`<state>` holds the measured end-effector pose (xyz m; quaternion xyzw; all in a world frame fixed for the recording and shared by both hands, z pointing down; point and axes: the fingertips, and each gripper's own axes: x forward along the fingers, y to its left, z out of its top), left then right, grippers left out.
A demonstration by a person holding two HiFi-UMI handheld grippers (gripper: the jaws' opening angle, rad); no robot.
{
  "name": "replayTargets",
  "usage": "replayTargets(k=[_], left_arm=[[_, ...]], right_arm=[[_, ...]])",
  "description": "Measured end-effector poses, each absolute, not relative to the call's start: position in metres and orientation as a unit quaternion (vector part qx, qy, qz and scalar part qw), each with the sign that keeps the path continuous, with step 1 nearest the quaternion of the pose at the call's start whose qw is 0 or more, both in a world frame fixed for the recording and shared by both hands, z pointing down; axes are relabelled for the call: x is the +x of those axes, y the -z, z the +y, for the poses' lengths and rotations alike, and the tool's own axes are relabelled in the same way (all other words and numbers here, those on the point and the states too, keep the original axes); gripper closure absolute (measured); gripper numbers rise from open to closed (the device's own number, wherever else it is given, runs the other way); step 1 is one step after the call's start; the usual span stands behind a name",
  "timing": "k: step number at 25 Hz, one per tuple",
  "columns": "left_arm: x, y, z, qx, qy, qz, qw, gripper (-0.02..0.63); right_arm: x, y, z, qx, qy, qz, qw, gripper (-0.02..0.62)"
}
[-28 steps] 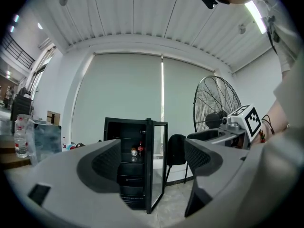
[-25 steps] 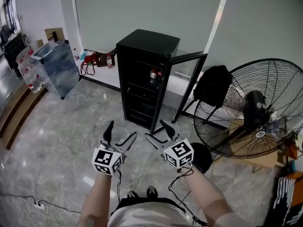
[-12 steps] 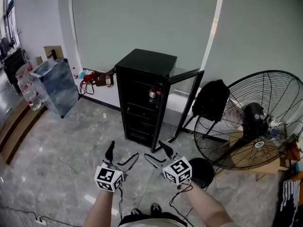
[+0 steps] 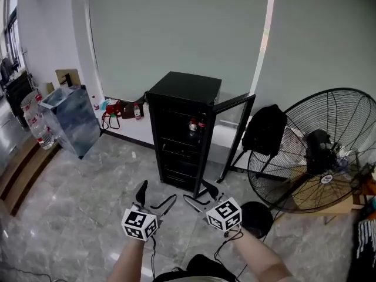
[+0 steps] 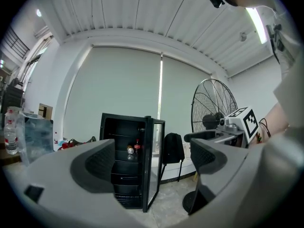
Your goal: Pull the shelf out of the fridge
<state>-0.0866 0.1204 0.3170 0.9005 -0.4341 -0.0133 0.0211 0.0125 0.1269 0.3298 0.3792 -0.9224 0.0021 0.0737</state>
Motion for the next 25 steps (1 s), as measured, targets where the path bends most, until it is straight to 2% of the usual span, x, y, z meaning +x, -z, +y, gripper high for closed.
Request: replayTargets(k=[25], left_arm=[[-0.098, -0.334, -0.020, 0.900, 0.020, -0.434, 0.034, 0.124]], right_arm=[[0.007, -0.340, -0.014, 0.377, -0.003, -0.922, 0.084, 0.253]])
